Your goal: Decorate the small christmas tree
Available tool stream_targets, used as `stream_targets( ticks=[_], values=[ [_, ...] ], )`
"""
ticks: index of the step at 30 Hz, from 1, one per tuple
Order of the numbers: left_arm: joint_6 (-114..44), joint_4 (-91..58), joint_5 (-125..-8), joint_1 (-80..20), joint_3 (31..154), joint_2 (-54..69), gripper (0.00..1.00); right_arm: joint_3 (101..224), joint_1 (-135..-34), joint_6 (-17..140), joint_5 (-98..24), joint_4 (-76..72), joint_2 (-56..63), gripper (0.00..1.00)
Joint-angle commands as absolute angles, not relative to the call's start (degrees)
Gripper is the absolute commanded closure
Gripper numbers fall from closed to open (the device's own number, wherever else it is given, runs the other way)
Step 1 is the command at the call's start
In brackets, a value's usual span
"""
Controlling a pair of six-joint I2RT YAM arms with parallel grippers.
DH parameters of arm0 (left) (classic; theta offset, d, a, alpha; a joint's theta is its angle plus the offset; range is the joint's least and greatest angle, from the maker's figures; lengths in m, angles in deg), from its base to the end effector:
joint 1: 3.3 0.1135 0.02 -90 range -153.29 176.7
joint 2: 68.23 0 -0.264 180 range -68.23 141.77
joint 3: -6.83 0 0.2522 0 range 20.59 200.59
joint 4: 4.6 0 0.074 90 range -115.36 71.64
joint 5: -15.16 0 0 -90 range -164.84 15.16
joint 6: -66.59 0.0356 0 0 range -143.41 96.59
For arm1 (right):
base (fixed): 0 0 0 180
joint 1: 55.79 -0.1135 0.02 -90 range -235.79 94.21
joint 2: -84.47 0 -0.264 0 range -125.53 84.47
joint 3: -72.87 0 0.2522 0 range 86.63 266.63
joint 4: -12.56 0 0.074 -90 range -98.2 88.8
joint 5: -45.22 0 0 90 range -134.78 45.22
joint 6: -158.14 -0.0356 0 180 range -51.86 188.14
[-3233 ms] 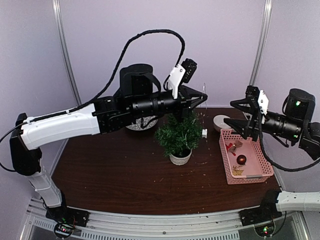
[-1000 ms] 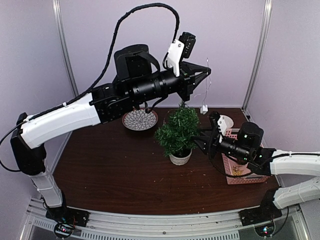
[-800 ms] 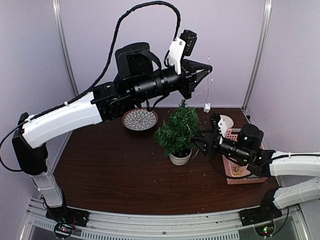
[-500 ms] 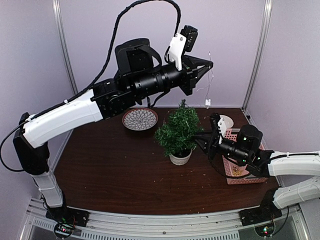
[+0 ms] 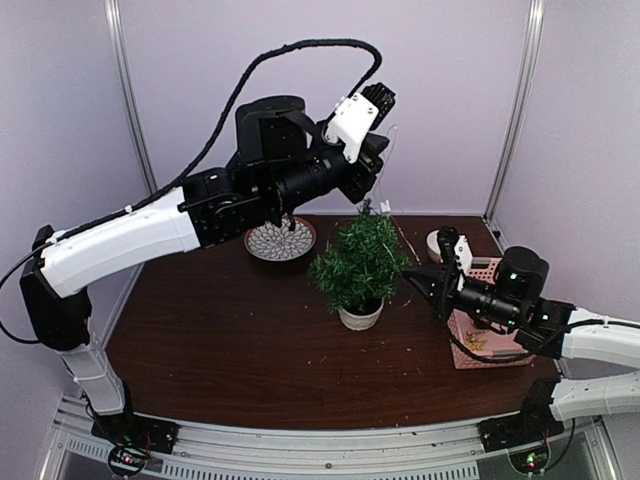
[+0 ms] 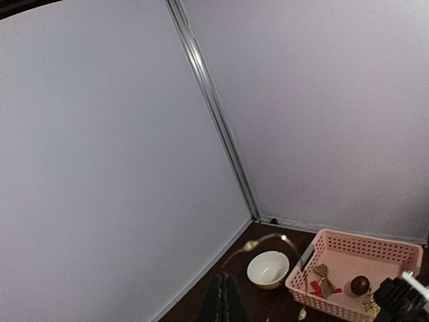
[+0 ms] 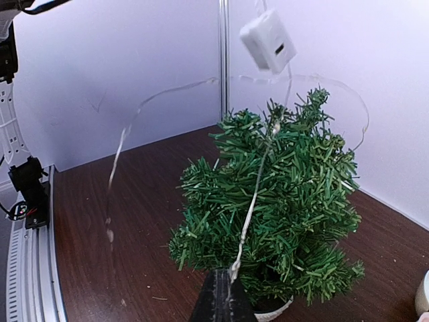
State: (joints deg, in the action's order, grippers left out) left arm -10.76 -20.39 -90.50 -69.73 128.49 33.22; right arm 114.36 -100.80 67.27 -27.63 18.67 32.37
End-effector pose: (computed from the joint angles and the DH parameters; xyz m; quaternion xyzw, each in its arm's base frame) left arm 0.1756 -0.3784 0.4677 0.3513 0.5826 -0.2463 0.6903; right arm 0.1434 0.1583 0.2669 -0.3666 0.6349 0.3624 0.5755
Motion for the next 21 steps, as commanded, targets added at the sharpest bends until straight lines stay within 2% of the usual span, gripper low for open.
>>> stream_targets(
  ticks=[1,8,14,21],
  values=[
    [-2.49,-18.89,-100.74,-69.21,123.19,28.05,1.0,116.0,-100.7,70.39,-27.66,9.29,36.36,1.0],
    [-11.53,-15.36,-97.04,-66.79,111.56,19.88,1.0,115.58,-100.53,70.13,-30.94,6.51,37.45,1.0],
    [-17.1,-14.56,-84.45,-63.28,105.71,14.2,1.0,116.35,-99.6,70.45,-33.02,7.1,36.08,1.0],
    [-15.46,-22.52,-87.41,-62.53,105.94,12.25,1.0,121.06,-99.2,73.47,-29.19,4.45,33.97,1.0]
  ],
)
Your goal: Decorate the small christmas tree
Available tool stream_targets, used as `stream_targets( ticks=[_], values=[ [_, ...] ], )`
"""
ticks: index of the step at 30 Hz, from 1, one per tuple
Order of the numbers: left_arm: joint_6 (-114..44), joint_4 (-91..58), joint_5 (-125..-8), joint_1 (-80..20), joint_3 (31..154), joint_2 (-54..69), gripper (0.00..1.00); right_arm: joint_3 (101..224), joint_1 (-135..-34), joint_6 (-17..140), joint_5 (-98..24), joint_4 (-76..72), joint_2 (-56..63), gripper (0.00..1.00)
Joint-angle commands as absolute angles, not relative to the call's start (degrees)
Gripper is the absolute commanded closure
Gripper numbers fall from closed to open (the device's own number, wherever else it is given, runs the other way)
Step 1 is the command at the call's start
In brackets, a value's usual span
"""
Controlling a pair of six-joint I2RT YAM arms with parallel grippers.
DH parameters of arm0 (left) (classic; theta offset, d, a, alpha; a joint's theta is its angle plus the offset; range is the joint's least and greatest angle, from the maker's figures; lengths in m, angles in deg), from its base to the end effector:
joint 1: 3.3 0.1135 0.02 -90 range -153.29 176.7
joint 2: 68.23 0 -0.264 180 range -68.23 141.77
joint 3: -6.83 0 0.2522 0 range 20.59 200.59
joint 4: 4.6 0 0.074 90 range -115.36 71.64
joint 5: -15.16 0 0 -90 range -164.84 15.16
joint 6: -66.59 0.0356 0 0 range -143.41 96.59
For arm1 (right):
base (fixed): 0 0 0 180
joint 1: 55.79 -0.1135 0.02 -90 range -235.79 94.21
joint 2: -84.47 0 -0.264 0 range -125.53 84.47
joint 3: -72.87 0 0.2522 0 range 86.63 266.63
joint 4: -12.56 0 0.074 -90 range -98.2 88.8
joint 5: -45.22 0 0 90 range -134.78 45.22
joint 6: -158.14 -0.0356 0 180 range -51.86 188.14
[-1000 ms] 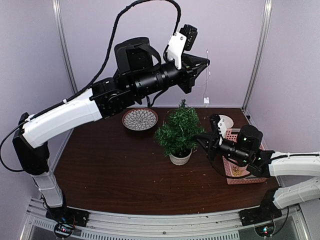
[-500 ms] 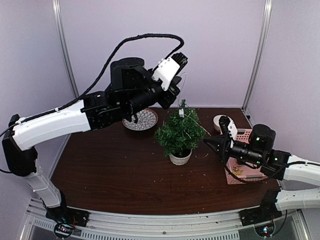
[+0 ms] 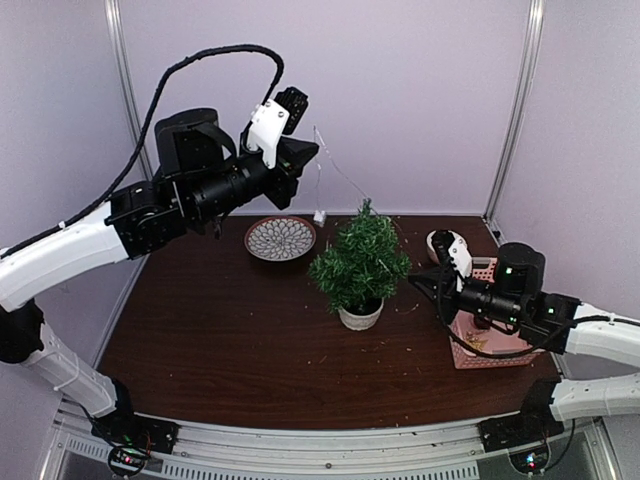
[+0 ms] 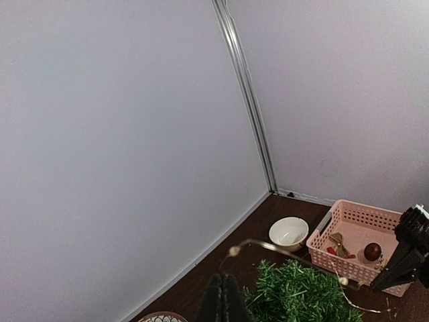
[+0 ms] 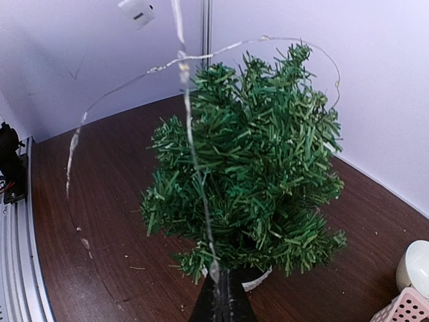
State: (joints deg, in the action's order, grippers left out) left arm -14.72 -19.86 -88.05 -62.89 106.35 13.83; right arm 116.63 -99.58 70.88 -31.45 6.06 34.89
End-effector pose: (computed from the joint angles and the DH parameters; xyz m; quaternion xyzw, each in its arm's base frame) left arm 0.1754 -0.2828 0.4548 0.3180 0.6166 -0.2356 0.6806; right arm 0.1429 0.1484 0.2657 -0.3724 0.6820 0.3031 0.5517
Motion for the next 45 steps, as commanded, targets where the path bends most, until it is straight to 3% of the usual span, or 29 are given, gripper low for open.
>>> stream_targets(
  ticks=[1,9,14,26,38,45],
  values=[
    [-15.84,-23.34,-88.46,-62.48,105.38,11.92,1.0,122.0,-99.2,74.54,-27.94,3.37,33.22,1.0],
    [-18.64,-25.14,-101.05,-61.48,98.6,8.63,1.0,128.59,-99.67,82.25,-25.52,-5.24,25.94,1.0],
    [-21.07,-24.89,-102.96,-58.75,95.08,7.01,1.0,130.94,-100.64,84.59,-26.5,-6.59,22.41,1.0],
    [-23.23,-26.57,-95.75,-49.18,98.21,15.81,1.0,136.67,-101.14,84.02,-30.39,-9.07,16.27,0.99],
    [-21.76,-23.25,-84.7,-43.99,109.37,32.15,1.0,137.26,-101.39,82.89,-33.88,-11.1,14.54,0.94],
    [-21.49,-16.78,-73.98,-42.64,119.93,41.15,1.0,136.18,-101.4,82.68,-35.06,-10.31,14.16,0.98]
  ],
)
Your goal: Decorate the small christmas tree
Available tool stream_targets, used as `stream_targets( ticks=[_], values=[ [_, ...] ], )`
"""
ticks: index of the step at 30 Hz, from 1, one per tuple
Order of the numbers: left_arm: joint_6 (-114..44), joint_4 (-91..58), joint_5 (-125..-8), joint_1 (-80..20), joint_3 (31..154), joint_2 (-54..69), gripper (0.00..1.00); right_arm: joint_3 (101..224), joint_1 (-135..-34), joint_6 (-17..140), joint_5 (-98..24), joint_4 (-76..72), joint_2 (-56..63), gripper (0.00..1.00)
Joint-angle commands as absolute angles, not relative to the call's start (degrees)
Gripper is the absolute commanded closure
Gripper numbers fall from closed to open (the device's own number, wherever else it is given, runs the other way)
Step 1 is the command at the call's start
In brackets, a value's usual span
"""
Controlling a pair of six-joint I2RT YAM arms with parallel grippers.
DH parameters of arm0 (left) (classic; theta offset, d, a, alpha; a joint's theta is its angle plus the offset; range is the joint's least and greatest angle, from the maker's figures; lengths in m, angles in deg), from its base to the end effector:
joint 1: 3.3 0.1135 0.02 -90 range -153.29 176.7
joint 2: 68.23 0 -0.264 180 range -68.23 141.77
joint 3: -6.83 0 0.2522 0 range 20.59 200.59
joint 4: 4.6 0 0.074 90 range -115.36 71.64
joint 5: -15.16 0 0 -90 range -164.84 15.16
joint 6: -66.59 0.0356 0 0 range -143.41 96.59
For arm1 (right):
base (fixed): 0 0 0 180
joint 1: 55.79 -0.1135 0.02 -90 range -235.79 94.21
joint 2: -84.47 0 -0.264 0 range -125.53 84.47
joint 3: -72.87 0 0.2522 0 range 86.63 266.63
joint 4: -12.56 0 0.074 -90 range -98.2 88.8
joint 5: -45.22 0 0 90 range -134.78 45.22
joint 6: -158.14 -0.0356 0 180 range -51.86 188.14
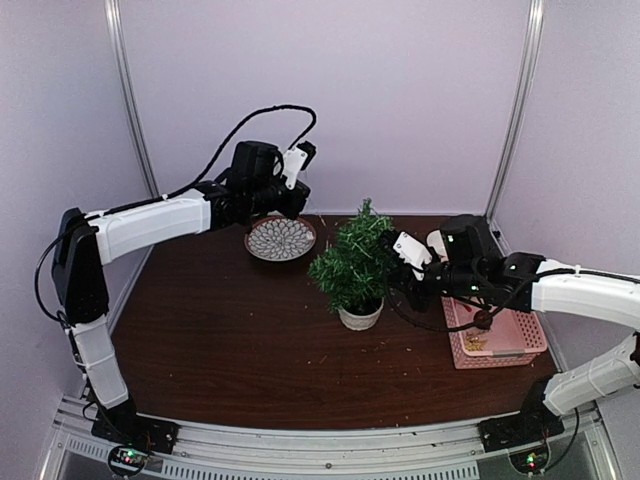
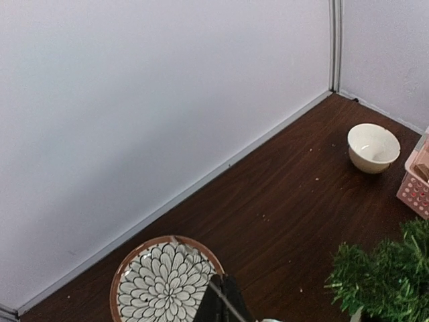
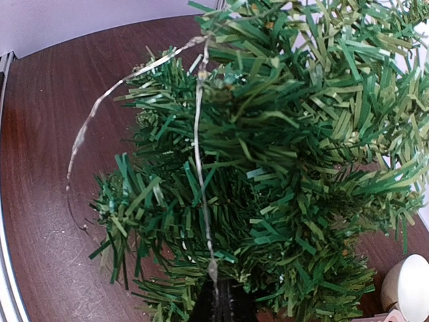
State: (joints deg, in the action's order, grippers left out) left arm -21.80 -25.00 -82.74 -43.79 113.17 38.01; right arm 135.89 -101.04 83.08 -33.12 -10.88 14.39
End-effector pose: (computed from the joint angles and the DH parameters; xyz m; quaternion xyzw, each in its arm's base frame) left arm 0.3443 -0.2875 0.3295 0.2573 0.7782 -0.1364 0.5564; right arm 0.1879 0.1998 0.2755 -0.4767 0.7220 0.2142 0.4534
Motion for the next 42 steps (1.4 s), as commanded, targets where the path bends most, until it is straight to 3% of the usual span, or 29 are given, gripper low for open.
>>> stream_targets(
  ticks=[1,9,15,23,42],
  values=[
    [-22.0,-15.88,-70.88,-42.4,121.8,43.02,1.0,135.94,-101.4,82.71,-35.29,-10.01,14.09,0.98],
    [-29.11,-8.27,-45.65,-42.23,133.1,51.73,1.0,135.26,-101.4,82.02,-36.53,-8.23,13.81,0.98],
    [-37.44,-2.9,-38.27,-42.85,136.96,53.06,1.0,135.0,-101.36,82.28,-36.22,-7.34,13.26,0.98],
    [-35.34,-6.93,-35.28,-47.19,136.68,51.59,1.0,134.71,-101.31,82.44,-35.44,-5.8,12.44,0.98],
    [-18.12,-24.49,-43.61,-50.12,132.04,47.95,1.0,133.93,-101.31,82.92,-34.89,-5.82,13.29,0.97]
  ],
)
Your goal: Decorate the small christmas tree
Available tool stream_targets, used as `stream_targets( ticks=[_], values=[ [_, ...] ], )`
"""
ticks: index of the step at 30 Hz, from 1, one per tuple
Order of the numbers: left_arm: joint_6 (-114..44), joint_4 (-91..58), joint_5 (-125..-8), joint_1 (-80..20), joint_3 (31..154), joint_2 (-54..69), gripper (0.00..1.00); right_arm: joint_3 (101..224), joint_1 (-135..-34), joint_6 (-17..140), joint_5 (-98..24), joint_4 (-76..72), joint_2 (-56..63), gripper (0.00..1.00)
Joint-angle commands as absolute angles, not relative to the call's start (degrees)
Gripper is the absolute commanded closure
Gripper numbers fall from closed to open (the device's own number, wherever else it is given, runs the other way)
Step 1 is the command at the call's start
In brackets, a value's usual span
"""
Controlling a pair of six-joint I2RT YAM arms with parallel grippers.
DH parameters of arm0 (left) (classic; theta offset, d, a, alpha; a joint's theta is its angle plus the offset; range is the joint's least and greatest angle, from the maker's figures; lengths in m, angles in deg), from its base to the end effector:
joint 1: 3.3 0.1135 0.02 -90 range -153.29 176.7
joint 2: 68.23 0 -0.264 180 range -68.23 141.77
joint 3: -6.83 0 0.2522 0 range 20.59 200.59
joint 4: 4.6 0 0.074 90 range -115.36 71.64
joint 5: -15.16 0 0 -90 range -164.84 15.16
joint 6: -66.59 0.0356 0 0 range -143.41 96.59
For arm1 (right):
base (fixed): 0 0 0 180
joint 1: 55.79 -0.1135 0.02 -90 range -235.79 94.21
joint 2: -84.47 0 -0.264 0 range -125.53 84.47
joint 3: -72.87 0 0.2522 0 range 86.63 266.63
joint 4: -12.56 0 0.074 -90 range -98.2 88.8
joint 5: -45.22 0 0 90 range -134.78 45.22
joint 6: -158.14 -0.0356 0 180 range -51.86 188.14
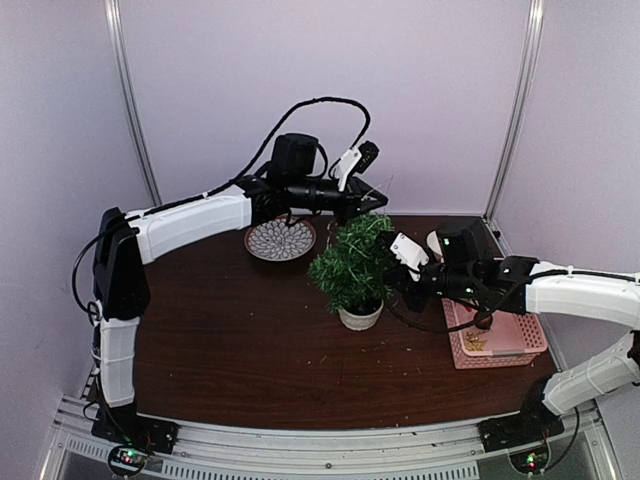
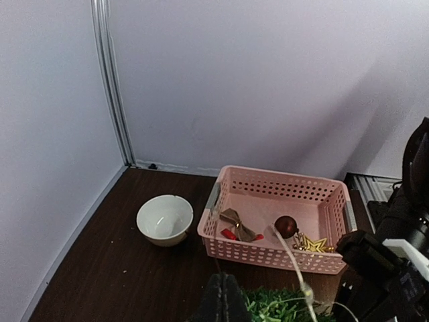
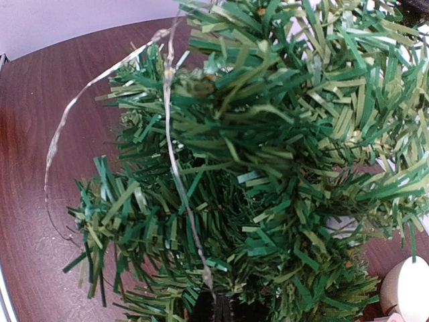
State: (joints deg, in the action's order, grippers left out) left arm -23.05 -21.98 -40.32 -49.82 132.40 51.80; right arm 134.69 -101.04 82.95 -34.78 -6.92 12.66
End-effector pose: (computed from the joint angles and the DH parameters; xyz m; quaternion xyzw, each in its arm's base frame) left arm 0.3324 -0.3798 0.3452 0.4665 0.6057 -0.4479 0.4635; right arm 0.1934 0.2039 0.2669 -0.4686 0.7229 0.2044 0.4647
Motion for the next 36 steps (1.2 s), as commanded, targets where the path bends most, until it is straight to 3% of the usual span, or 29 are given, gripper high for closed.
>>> stream_targets(
  ticks=[1,3,4,13,19,36],
  values=[
    [-17.49,-24.8,-44.43,-50.14,131.96,47.63,1.0,133.92,-101.31,82.95,-34.87,-5.89,13.28,0.97],
    [-16.85,-24.9,-45.6,-50.04,131.7,46.69,0.82,133.92,-101.31,82.89,-34.98,-5.9,13.36,0.96],
    [-16.36,-24.92,-46.1,-49.99,131.57,46.3,0.79,133.85,-101.31,82.9,-34.96,-5.91,13.41,0.96],
    [-14.16,-25.07,-47.45,-49.97,129.35,41.4,0.64,133.62,-101.33,82.9,-35.03,-6.52,13.87,0.94],
    [-16.38,-21.19,-50.03,-48.38,119.99,35.58,0.58,133.05,-101.39,82.45,-35.06,-6.69,14.27,0.92],
    [-18.12,-23.66,-47.42,-48.0,107.67,27.08,0.42,133.05,-101.92,81.7,-35.33,-11.44,19.98,0.42]
  ],
)
